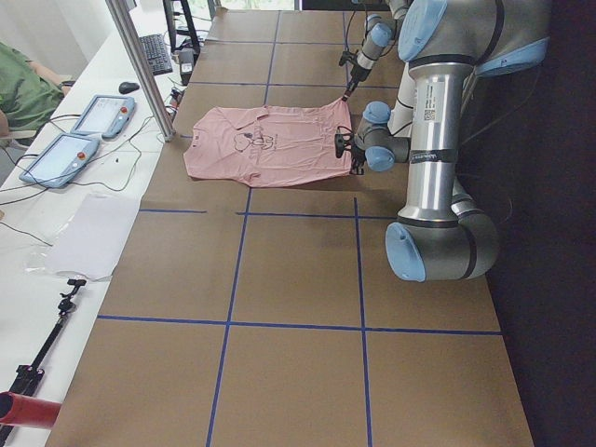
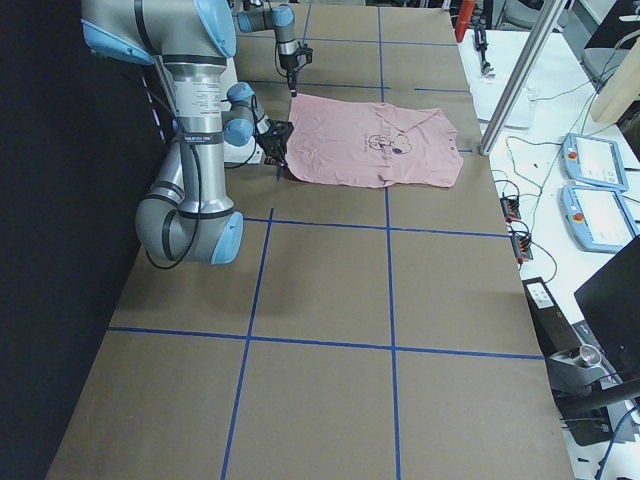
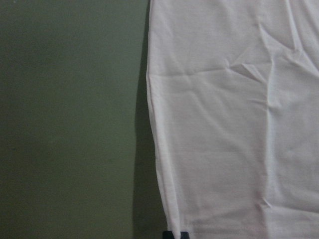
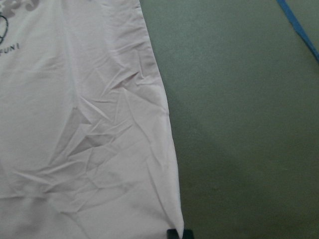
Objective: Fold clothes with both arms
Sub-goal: 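Grasp both hem corners with the left and right grippers, then lift the hem with both grippers and fold it toward the collar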
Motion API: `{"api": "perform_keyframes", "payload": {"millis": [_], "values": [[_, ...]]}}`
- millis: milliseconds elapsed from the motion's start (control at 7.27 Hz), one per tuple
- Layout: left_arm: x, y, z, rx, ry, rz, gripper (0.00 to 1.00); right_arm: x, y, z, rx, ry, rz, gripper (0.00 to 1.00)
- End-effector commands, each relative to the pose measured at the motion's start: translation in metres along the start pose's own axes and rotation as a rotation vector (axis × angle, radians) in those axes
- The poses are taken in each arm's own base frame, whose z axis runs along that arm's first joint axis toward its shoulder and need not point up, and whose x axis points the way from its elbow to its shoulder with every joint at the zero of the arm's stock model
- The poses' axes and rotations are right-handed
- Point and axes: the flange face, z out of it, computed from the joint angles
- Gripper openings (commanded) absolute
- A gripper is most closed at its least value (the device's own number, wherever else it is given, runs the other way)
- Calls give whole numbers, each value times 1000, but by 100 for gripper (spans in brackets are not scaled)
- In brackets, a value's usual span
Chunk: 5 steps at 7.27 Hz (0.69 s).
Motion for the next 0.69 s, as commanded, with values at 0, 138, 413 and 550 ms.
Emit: {"api": "perform_keyframes", "payload": {"millis": [0,138,413,550], "values": [[23,14,-148,-129,26,-1,0,18,-35,-125,-102,5,-23,0],[28,8,-213,-124,83,-14,0,24,-50,-166,-156,-2,-13,0],[39,-11,-217,-121,82,-15,0,9,-60,-172,-178,26,-24,0],[46,-25,-193,-94,49,76,0,-7,-71,-168,-148,9,-78,0]]}}
